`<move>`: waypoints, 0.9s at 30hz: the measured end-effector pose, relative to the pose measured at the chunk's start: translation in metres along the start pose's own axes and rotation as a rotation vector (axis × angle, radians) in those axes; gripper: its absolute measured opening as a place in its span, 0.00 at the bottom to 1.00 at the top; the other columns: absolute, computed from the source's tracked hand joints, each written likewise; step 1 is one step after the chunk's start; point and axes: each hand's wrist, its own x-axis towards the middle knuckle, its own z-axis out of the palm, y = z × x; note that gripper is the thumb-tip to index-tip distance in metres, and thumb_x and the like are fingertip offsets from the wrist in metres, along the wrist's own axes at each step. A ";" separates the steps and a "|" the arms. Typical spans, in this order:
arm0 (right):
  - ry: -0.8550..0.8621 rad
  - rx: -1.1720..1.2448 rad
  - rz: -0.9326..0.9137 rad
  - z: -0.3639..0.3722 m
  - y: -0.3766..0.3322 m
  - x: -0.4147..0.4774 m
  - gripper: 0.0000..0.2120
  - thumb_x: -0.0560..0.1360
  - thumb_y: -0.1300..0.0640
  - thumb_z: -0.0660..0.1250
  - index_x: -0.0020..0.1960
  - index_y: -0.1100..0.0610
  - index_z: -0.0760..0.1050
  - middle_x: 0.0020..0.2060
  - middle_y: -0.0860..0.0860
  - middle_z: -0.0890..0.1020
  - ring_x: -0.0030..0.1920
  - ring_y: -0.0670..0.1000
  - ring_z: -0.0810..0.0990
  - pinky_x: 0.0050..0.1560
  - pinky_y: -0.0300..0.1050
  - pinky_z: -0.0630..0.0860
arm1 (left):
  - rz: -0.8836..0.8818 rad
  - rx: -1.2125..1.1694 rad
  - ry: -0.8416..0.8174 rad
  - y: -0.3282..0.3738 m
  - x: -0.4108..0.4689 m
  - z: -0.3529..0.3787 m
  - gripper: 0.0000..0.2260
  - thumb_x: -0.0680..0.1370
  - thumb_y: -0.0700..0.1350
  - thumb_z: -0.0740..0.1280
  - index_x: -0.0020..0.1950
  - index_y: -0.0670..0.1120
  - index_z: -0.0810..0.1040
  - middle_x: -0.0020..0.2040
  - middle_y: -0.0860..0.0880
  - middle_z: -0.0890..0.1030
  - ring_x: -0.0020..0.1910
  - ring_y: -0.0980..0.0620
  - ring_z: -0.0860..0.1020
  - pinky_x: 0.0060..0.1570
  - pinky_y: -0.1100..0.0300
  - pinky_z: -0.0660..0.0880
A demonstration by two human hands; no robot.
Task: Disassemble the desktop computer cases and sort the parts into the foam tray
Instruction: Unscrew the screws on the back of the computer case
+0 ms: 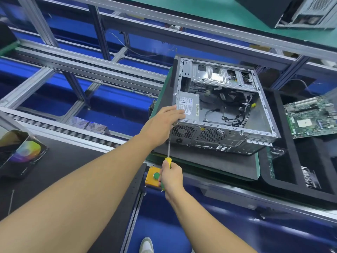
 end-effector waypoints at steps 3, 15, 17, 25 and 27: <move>0.141 -0.386 -0.074 0.000 -0.001 0.003 0.11 0.84 0.50 0.57 0.48 0.57 0.69 0.44 0.54 0.78 0.38 0.52 0.73 0.33 0.44 0.67 | 0.008 0.003 -0.004 0.000 0.000 0.000 0.26 0.79 0.30 0.64 0.74 0.51 0.72 0.74 0.57 0.71 0.77 0.55 0.60 0.68 0.58 0.70; -0.335 0.241 0.157 -0.029 -0.008 0.009 0.05 0.84 0.60 0.60 0.54 0.62 0.72 0.45 0.57 0.83 0.46 0.58 0.82 0.43 0.53 0.81 | 0.012 -0.016 -0.072 -0.006 0.004 -0.004 0.25 0.81 0.32 0.63 0.75 0.52 0.71 0.75 0.59 0.68 0.77 0.57 0.58 0.71 0.55 0.68; -0.269 0.148 0.113 -0.027 -0.006 0.009 0.05 0.82 0.61 0.65 0.53 0.60 0.69 0.45 0.56 0.81 0.36 0.51 0.84 0.33 0.48 0.80 | -0.007 -0.025 -0.063 -0.004 0.004 -0.003 0.26 0.81 0.32 0.62 0.75 0.53 0.71 0.75 0.60 0.68 0.77 0.58 0.57 0.70 0.54 0.69; -0.209 0.073 0.170 -0.016 -0.002 0.018 0.15 0.78 0.59 0.71 0.59 0.60 0.67 0.48 0.58 0.79 0.41 0.55 0.80 0.37 0.48 0.82 | -0.336 -0.145 0.271 -0.002 -0.047 0.011 0.21 0.78 0.40 0.66 0.70 0.48 0.70 0.73 0.53 0.70 0.71 0.51 0.68 0.68 0.55 0.67; -0.218 0.068 0.166 -0.013 -0.002 0.020 0.14 0.78 0.61 0.71 0.57 0.59 0.67 0.45 0.57 0.78 0.38 0.54 0.79 0.36 0.49 0.80 | -0.731 -0.409 0.044 -0.006 -0.075 0.025 0.12 0.79 0.47 0.68 0.59 0.46 0.74 0.60 0.48 0.78 0.60 0.48 0.77 0.54 0.54 0.74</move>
